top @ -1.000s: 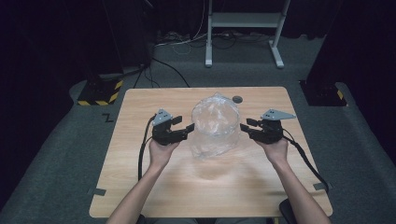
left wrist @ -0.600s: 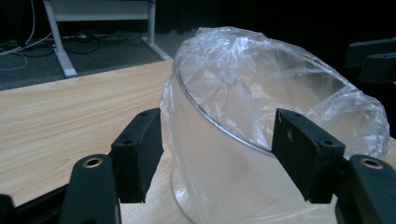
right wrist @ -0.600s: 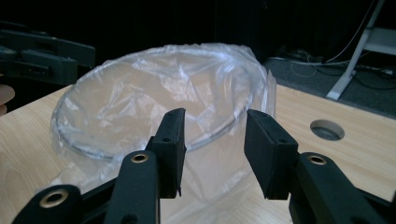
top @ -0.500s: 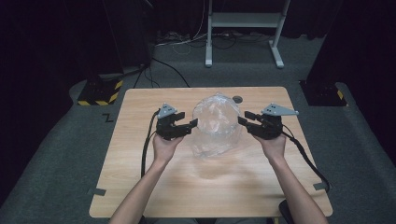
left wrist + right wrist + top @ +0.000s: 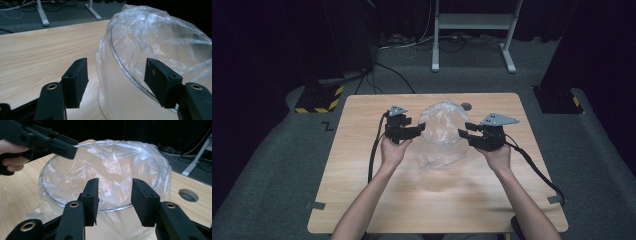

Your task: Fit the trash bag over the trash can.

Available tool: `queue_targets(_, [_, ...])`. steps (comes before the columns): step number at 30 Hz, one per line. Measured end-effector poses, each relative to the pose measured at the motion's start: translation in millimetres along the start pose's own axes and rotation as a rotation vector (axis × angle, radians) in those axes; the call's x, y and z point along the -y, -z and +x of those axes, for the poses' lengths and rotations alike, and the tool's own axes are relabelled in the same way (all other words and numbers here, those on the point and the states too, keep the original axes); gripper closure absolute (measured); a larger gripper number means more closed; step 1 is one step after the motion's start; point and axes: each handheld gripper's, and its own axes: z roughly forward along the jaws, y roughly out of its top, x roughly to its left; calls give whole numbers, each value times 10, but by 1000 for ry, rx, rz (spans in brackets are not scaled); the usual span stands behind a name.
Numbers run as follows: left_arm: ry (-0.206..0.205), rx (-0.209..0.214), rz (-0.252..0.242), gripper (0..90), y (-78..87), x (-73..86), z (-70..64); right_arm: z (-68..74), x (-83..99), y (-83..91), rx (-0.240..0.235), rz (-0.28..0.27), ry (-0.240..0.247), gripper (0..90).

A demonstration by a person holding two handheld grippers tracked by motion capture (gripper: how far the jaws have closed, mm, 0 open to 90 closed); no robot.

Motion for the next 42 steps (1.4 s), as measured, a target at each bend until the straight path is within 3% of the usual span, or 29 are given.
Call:
queue_targets(6, [2, -25, 8, 391, -11, -54, 23, 60, 3, 73, -12, 22, 35, 576])
queue_targets(10, [-3, 0, 10, 383, -24, -45, 19, 77, 2, 112, -29, 38, 39, 574])
queue_targets(12, [-1, 14, 4, 382, -32, -45, 6, 71, -11, 121, -11, 13, 37, 574])
queue_targets(15, [-5, 23, -10, 402, -38, -50, -13, -19, -52, 109, 27, -29, -5, 574])
queue_targets(19, [-5, 23, -10, 450, -60, -44, -6, -178, -80, 28, 95, -35, -56, 588])
queue_targets(22, [-11, 33, -10, 520, -71, -39, -2, -282, -88, -66, 118, -29, -94, 638])
queue_targets(25, [-33, 33, -13, 585, -81, -36, -20, -332, -105, -146, 134, -16, -95, 698])
queue_targets(30, [-31, 60, 1, 653, -115, -40, -33, -359, -108, -208, 130, 26, -81, 754])
queue_targets(35, [-68, 44, 22, 649, -114, -83, -63, -337, -116, -225, 110, 56, -80, 754])
queue_targets(39, [-63, 46, -29, 453, -99, -131, -67, -319, -114, -236, 117, 58, -72, 750])
queue_targets(42, [-70, 22, -37, 440, -133, -172, -83, -321, -113, -239, 116, 57, -73, 748])
